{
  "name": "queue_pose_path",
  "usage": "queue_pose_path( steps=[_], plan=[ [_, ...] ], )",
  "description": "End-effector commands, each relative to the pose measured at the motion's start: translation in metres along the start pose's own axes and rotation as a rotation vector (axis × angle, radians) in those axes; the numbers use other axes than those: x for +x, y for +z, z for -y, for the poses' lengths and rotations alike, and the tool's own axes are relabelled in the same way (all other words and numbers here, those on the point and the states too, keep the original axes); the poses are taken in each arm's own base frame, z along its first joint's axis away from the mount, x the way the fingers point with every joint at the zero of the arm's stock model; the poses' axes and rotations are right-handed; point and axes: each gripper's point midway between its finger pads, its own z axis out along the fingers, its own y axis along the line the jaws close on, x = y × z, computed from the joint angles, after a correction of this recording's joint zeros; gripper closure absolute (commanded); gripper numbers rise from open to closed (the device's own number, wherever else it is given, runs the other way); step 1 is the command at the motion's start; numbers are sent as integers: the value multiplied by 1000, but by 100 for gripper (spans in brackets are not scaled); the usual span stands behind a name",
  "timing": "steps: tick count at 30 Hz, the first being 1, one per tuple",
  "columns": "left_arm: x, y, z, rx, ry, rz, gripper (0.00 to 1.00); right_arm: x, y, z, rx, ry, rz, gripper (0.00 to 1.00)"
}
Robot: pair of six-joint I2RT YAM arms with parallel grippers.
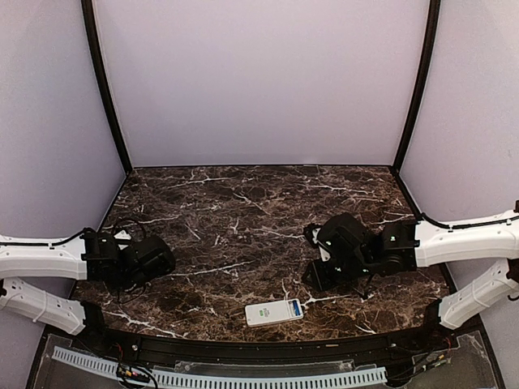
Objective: Load the batteries into the remote control
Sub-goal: Pick up the battery from the center of the board.
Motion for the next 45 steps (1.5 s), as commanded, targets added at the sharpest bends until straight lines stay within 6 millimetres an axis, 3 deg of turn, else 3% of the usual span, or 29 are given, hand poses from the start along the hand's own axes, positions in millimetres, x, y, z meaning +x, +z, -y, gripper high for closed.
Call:
queue_pose_path(
  steps=[1, 3, 8, 15, 23, 27, 31, 38, 40, 41, 43, 45],
  plan=[
    [2, 16, -63, -205, -163, 7, 6, -3, -3, -9, -35, 7, 33, 74],
    [9, 26, -75, -236, -202, -35, 6, -2, -3, -11, -35, 6, 32, 74],
    [16, 52, -72, -196, -250, -94, 9, 1, -1, -11, -35, 3, 24, 74],
    [11, 61, -64, -220, -164, -114, 15, 6, -3, -11, -29, 4, 18, 74],
    [44, 64, -69, -362, -102, -297, 23, 6, -6, -10, -34, 17, 32, 74],
    [65, 70, -78, -454, -85, -370, 31, 7, -7, -9, -30, 18, 33, 74],
    [81, 71, -81, -478, -101, -437, 50, 8, -12, -5, -20, 27, 38, 74],
    [80, 66, -89, -473, -143, -424, 63, 4, -20, 0, -5, 21, 65, 74],
    [80, 65, -91, -467, -155, -420, 74, 3, -21, 0, -2, 18, 66, 74],
    [80, 64, -93, -468, -158, -420, 85, 3, -21, -1, -2, 16, 66, 74],
    [81, 63, -93, -460, -161, -423, 95, 3, -20, -1, -3, 15, 65, 74],
    [79, 64, -88, -433, -154, -423, 98, 3, -20, -2, -5, 15, 63, 74]
  ],
)
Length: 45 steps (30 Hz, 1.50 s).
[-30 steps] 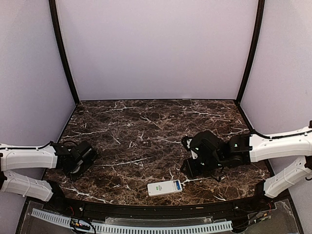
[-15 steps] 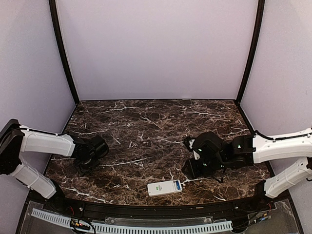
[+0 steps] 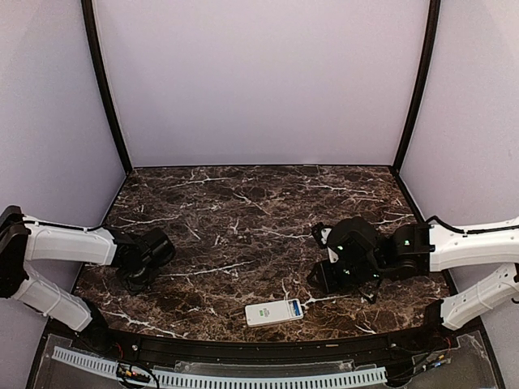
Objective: Load the batteries into the remote control
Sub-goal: Pick up the battery from the center of the board, then pass from the left arm to the right
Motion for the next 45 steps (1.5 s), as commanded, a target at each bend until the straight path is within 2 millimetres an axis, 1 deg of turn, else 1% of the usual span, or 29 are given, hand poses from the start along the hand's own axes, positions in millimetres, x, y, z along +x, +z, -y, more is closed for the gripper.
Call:
queue_pose_path(
  steps=[1, 4, 8, 9, 10, 11, 12, 13, 14, 15, 16, 17, 18, 19, 20, 21, 22, 23, 25, 26, 27, 28, 29, 30, 31, 34, 37, 40, 45],
  plan=[
    [40, 10, -25, -68, 24, -197, 99, 0, -2, -1, 3, -6, 9, 74],
    [30, 1, -15, -15, 36, -171, 100, -1, -3, -1, -1, -7, 12, 74],
    [14, -20, 9, 117, 41, -128, 100, -5, -8, -3, -13, -11, 30, 74],
    [7, -30, 18, 175, 50, -103, 100, -7, -9, -6, -23, -17, 37, 74],
    [5, -38, 27, 227, 59, -87, 100, -10, -11, -9, -36, -23, 44, 74],
    [-4, -51, 38, 298, 75, -45, 100, -13, -13, -13, -56, -34, 55, 74],
    [-5, -63, 50, 369, 90, -24, 100, -16, -16, -17, -79, -46, 68, 73],
    [-15, -79, 61, 444, 116, 29, 100, -21, -20, -24, -111, -61, 87, 73],
    [-14, -97, 76, 536, 142, 54, 100, -28, -26, -32, -149, -77, 113, 73],
    [-25, -119, 87, 615, 173, 125, 100, -33, -32, -39, -186, -95, 139, 72],
    [-22, -144, 104, 726, 202, 160, 100, -41, -40, -48, -228, -115, 173, 72],
    [-29, -168, 114, 806, 266, 240, 100, -49, -49, -57, -269, -139, 205, 71],
    [-25, -202, 130, 948, 271, 273, 100, -58, -58, -65, -309, -160, 245, 71],
    [-26, -222, 135, 1013, 341, 345, 100, -65, -68, -74, -350, -188, 278, 70],
    [-24, -256, 145, 1149, 323, 376, 100, -71, -78, -84, -396, -216, 307, 69],
    [-22, -270, 148, 1191, 392, 439, 100, -78, -88, -94, -439, -249, 340, 68],
    [-21, -295, 154, 1285, 376, 466, 100, -83, -99, -106, -495, -301, 369, 67],
    [-13, -307, 156, 1326, 448, 509, 100, -89, -111, -118, -551, -332, 403, 65],
    [-11, -344, 161, 1469, 460, 576, 100, -101, -130, -137, -634, -383, 477, 62],
    [-1, -352, 163, 1517, 520, 599, 100, -105, -136, -143, -655, -404, 498, 61],
    [-2, -371, 162, 1594, 496, 624, 100, -110, -142, -149, -679, -426, 525, 60],
    [8, -379, 163, 1651, 547, 639, 100, -114, -147, -155, -699, -450, 546, 59],
    [8, -394, 161, 1713, 529, 661, 100, -118, -149, -161, -711, -468, 562, 58],
    [16, -400, 161, 1754, 569, 674, 100, -122, -149, -165, -714, -477, 573, 56],
    [16, -409, 160, 1794, 559, 686, 100, -126, -148, -168, -715, -481, 585, 56],
    [29, -419, 162, 1869, 587, 685, 100, -137, -143, -182, -731, -494, 611, 56],
    [38, -425, 162, 1928, 588, 675, 100, -148, -137, -191, -736, -507, 653, 56],
    [45, -432, 159, 1975, 595, 698, 100, -158, -137, -197, -734, -520, 713, 57],
    [54, -429, 159, 1992, 623, 710, 100, -165, -129, -202, -717, -537, 729, 66]
  ],
)
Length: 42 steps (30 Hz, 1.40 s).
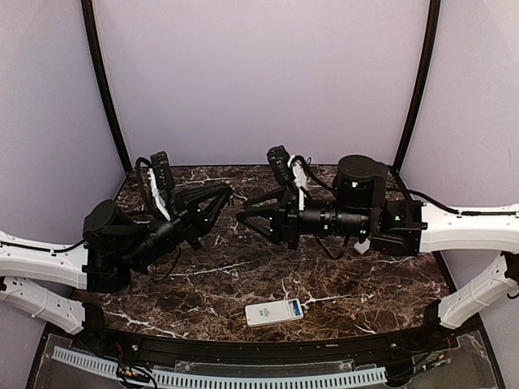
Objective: Load the batteries into the remote control
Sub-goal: Pass from the left arm to the right
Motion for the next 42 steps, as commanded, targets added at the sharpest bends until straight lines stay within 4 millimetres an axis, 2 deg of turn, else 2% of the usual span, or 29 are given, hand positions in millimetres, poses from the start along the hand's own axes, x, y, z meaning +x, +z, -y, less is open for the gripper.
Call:
queue_pose_path(
  steps=[1, 10, 13, 20, 28, 42],
  plan=[
    [-11, -4, 14, 72, 33, 66, 100, -37, 5, -8, -21, -66, 115, 68],
    [-8, -6, 18, 90, 53, 62, 100, -36, 11, -10, -38, -76, 110, 77],
    [-7, -6, 15, 72, 53, 49, 100, -39, 4, -11, -38, -78, 102, 76],
    [-9, -9, 8, 33, 14, 51, 100, -24, -7, -11, -49, -63, 35, 74],
    [2, 0, 10, 41, -22, 28, 100, -23, 13, -16, -100, -59, 28, 72],
    [19, 1, 10, 48, -62, -9, 100, -24, 19, -16, -112, -61, 43, 91]
  ],
)
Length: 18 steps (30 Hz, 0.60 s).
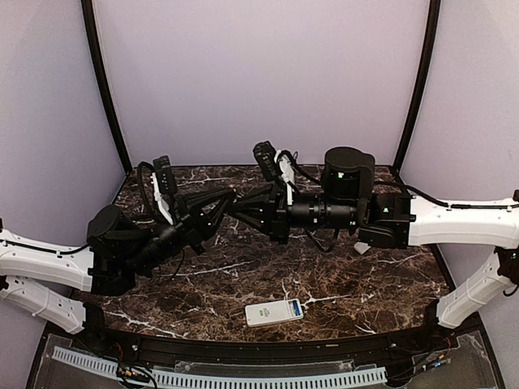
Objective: Load the batteries into the remote control
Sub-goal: Pass from the left arm to the right
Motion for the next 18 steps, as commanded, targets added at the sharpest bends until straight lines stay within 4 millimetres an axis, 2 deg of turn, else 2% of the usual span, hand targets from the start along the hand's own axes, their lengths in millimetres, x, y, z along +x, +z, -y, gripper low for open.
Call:
queue_pose_path(
  steps=[1, 3, 9, 10, 11, 12, 14, 15, 16, 18],
  plan=[
    [13, 0, 1, 7, -22, -24, 100, -18, 0, -10, -40, -18, 54, 93],
    [15, -1, 0, 2, -24, -29, 100, -18, -1, -8, -28, -15, 56, 100],
    [17, -8, -3, -11, -6, -41, 99, -15, -7, -4, -1, 4, 39, 100],
    [18, -8, -4, -15, 1, -48, 94, -13, -8, -4, 0, 10, 30, 100],
    [20, -9, -6, -23, 5, -60, 77, -12, -9, -3, 2, 15, 19, 100],
    [21, -10, -7, -28, 14, -62, 71, -10, -9, -3, 5, 19, 8, 100],
    [21, -13, -7, -28, 36, -63, 45, -7, -11, -2, 11, 29, -19, 100],
    [19, -15, -8, -30, 48, -61, 40, -4, -13, -1, 21, 37, -33, 100],
    [18, -16, -8, -28, 93, -59, 30, -1, -16, 1, 35, 50, -51, 100],
    [12, -21, -9, -37, 190, -63, 23, 6, -23, 5, 64, 91, -91, 100]
  ],
)
